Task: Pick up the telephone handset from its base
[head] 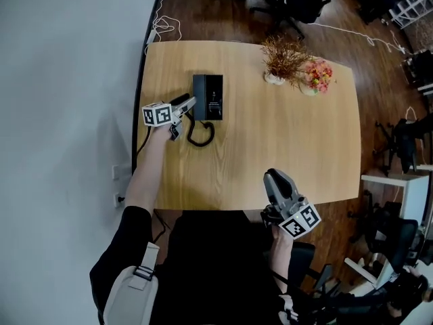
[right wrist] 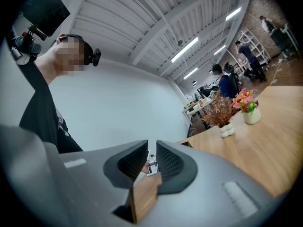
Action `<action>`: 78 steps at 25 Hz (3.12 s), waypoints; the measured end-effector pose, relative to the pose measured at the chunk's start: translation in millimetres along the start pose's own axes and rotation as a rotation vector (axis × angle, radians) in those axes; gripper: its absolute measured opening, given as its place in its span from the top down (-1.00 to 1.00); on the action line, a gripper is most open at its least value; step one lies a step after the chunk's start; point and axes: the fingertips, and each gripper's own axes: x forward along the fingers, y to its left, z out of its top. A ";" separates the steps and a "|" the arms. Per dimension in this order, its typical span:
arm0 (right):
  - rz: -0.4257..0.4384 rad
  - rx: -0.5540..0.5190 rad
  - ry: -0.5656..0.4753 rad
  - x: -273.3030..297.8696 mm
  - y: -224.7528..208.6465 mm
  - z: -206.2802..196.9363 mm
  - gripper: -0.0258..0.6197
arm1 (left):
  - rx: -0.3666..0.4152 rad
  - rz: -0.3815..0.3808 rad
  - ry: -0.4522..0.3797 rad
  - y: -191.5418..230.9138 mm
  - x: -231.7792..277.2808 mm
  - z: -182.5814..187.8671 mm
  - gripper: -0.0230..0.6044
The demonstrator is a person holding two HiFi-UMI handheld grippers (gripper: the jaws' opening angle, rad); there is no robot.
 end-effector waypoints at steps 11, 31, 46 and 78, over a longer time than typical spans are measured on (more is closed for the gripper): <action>-0.003 -0.001 0.038 5.8 -6.4 -2.9 0.74 | 0.035 0.024 0.159 15.5 23.8 -26.6 0.30; -0.026 -0.006 0.060 9.1 -7.0 -9.5 0.74 | -0.163 -0.206 0.080 -6.5 19.7 -14.6 0.68; 0.063 -0.022 0.037 39.7 25.1 -9.0 0.75 | -0.122 -0.436 -0.172 -133.2 -97.6 14.3 0.68; 0.189 -0.056 0.052 72.4 72.5 -15.5 0.76 | -0.290 -0.606 -0.382 -245.9 -189.6 -14.9 0.69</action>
